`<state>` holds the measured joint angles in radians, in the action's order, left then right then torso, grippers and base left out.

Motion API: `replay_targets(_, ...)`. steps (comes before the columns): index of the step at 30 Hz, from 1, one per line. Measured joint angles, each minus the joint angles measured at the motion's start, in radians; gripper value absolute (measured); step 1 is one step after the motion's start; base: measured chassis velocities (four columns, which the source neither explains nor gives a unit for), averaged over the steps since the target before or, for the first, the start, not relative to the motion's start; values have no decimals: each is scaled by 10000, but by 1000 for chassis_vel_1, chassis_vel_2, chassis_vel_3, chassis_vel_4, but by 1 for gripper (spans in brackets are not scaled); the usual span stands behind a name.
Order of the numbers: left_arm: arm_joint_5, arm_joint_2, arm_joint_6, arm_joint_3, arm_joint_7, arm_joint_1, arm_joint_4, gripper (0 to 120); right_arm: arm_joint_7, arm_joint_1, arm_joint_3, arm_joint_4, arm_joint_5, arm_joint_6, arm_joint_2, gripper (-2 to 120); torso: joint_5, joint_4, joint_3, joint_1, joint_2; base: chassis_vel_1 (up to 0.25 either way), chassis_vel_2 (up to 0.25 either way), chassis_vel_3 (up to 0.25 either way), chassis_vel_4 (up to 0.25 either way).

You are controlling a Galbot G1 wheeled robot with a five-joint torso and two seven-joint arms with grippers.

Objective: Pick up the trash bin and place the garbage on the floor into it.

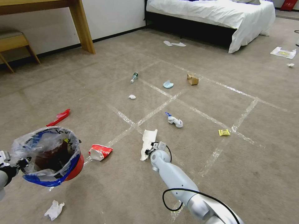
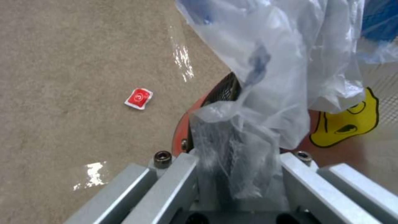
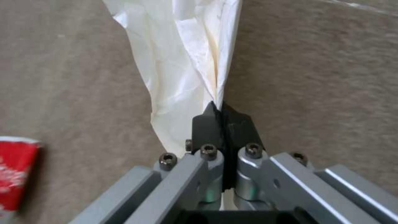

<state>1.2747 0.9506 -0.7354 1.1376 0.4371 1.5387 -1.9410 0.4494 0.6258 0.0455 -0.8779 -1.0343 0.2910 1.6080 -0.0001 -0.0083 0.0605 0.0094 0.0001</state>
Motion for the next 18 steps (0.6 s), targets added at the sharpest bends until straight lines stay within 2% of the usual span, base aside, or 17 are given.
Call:
replay_targets(2, 0, 0, 0, 0, 0, 0, 8, 0, 2, 57, 75, -283, -43, -23, -18, 0, 1, 1, 0, 0, 0, 0, 0, 0, 0)
replay_targets(8, 22, -8, 0, 45, 3, 12, -11, 0, 151, 507, 236, -2271, -413, -40, -1164, 0, 0, -3, 0, 0, -1, 0, 0, 0, 0)
replay_targets(11, 32, -10, 0, 45, 5, 11, -27, 0, 193, 617, 238, -2741, -477, -41, -1402, 0, 2, -2, 0, 0, -1, 0, 0, 0, 0)
replay_targets(13, 46, 1, 0, 44, 11, 4, -61, 0, 173, 961, 181, -4033, -557, -168, -1966, 0, 1, 0, -1, 0, -1, 0, 0, 0, 0)
replay_targets(14, 46, 1, 0, 44, 11, 4, -61, 0, 173, 961, 181, -4033, -557, -168, -1966, 0, 1, 0, -1, 0, -1, 0, 0, 0, 0)
replay_targets(16, 113, 15, 0, 31, 11, 2, -115, 0, -28, 1345, 114, -5240, -622, -422, -2489, 0, 3, -1, -1, 0, 0, 0, 0, 0, 0)
replay_targets(18, 140, 18, 0, 28, 10, -2, -132, 0, -119, 1477, 75, -5665, -632, -534, -2669, 0, 3, -1, -1, 0, -1, 0, 0, 0, 0)
